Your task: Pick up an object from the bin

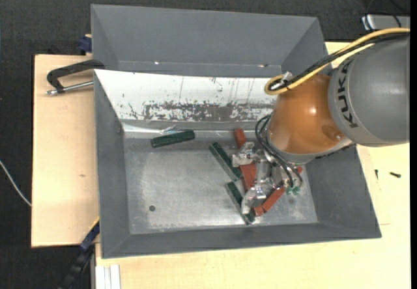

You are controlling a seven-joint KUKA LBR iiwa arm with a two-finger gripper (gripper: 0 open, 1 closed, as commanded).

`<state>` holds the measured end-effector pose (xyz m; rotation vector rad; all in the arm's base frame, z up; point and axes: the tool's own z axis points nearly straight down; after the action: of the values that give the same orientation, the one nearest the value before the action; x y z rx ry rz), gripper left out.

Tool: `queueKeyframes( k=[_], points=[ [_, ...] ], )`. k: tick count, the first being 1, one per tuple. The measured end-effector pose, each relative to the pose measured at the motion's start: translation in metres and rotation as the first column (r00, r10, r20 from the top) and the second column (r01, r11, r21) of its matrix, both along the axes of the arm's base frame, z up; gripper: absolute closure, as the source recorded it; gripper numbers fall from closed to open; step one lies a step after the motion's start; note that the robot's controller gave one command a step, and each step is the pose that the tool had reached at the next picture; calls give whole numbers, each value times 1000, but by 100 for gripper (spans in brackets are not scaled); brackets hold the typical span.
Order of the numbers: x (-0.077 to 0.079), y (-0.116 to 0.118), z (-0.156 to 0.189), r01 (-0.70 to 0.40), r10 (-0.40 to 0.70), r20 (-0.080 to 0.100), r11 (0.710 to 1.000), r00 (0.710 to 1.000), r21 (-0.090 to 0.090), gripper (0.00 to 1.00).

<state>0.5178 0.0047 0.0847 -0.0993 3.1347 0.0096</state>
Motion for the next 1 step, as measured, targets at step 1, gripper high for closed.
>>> queueKeyframes(
  k=[1],
  points=[
    [0, 0, 0, -3, 3, 2, 1000, 1000, 0, 0]
  ],
)
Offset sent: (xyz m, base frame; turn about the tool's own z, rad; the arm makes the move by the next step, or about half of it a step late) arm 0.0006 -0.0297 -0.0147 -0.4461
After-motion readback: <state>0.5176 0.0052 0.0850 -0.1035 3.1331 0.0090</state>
